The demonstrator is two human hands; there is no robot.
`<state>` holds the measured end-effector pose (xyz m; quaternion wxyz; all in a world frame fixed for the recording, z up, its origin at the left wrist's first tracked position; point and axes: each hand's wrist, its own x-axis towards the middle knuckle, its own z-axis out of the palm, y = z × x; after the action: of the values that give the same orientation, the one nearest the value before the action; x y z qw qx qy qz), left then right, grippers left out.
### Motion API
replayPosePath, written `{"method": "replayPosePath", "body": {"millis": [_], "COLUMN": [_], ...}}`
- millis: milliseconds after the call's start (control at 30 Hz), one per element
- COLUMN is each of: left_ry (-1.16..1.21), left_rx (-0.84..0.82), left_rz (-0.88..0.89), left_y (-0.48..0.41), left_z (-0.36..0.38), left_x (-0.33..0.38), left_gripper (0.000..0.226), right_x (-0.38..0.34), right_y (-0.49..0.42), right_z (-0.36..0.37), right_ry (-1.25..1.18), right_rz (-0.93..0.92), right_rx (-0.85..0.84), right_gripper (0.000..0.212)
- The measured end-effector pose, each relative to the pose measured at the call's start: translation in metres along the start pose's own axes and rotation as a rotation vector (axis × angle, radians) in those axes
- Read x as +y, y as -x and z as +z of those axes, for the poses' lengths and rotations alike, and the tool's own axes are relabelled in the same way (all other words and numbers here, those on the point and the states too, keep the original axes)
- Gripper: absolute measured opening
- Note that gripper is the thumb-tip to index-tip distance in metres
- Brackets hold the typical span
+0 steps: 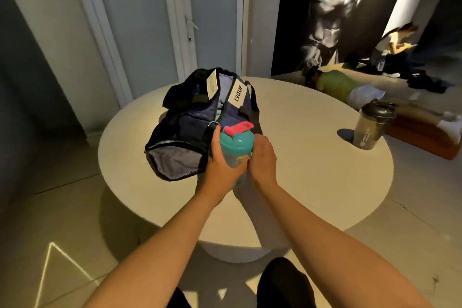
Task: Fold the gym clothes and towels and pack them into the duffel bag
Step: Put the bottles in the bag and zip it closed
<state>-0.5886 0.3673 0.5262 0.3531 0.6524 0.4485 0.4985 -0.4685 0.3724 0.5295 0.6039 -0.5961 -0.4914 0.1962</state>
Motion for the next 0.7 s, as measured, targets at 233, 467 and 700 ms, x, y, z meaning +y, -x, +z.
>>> {"method": "replayPosePath", "body": {"millis": [233,467,700], "left_ry": [-0.111,-0.105,-0.027], "left_rx": [0.249,0.471,0.415], "left_rz": [-0.043,-0.053,-0.013], "left_y": [0.045,0.022,-0.032], "left_z": [-0.085,-0.118,-0.114], "left_x": [-0.003,0.001,-0.018], "left_gripper": [0.102,0.093,0.099], "right_x": [-0.029,-0.039,-0.035], "right_y": [0.032,0.014,-0.010], "right_z": [0.026,0.061,0.088], "right_ry": [0.103,0.660,0.784], "right_rz": [-0.219,-0.367,-0.240], "right_rx": [-0.114,-0.274,-0.304], "right_gripper": [0.009,0.050,0.095]}}
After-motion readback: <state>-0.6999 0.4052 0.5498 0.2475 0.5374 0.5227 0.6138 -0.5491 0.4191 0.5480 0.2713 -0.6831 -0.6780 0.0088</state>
